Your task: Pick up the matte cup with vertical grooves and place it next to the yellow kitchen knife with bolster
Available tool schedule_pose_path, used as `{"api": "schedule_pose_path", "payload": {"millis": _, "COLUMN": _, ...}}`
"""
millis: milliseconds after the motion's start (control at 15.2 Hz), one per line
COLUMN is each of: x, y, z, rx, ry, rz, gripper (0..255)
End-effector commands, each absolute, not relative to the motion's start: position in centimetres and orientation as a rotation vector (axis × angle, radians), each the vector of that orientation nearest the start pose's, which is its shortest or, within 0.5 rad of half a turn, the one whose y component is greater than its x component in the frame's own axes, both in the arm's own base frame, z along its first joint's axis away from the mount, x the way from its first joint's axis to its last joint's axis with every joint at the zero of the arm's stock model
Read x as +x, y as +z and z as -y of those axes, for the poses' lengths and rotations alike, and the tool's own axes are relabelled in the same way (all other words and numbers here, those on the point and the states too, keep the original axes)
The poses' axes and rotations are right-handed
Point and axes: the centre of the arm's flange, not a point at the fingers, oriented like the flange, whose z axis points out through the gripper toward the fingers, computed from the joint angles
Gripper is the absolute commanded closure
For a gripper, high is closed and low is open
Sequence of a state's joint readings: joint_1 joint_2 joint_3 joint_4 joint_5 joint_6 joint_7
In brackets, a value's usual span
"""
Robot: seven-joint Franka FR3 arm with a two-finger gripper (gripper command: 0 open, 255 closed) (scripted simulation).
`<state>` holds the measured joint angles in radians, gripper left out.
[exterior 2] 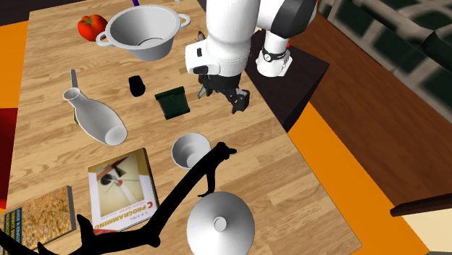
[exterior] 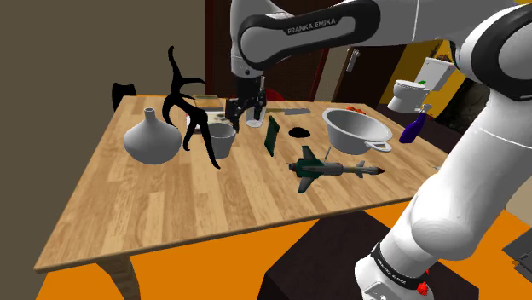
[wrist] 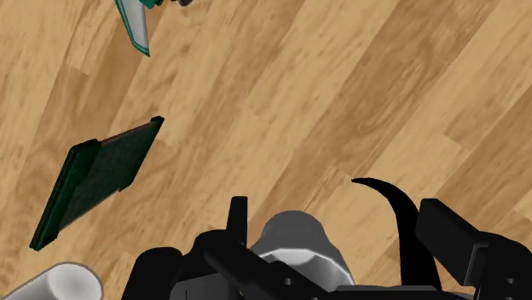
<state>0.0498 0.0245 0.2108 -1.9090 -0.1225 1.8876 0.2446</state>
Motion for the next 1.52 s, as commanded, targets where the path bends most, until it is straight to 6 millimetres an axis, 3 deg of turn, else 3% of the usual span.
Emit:
{"api": "schedule_pose_path", "payload": {"millis": 0, "x": 56.7, "y": 46.4, "z": -14.2, "rx": -3.266, "ry": 0.026, "rz": 0.101, "gripper": 0}}
{"api": "schedule_pose_path", "payload": {"millis": 726, "x": 68.4, "y": 39.3, "z": -19.7, "rx": -3.308, "ry": 0.029, "rz": 0.152, "gripper": 0}}
{"api": "schedule_pose_path", "payload": {"millis": 1254, "x": 68.5, "y": 35.3, "z": -19.1, "rx": -3.308, "ry": 0.029, "rz": 0.152, "gripper": 0}}
{"api": "schedule_pose_path", "payload": {"millis": 1452, "x": 68.5, "y": 35.3, "z": -19.1, "rx": -3.308, "ry": 0.029, "rz": 0.152, "gripper": 0}}
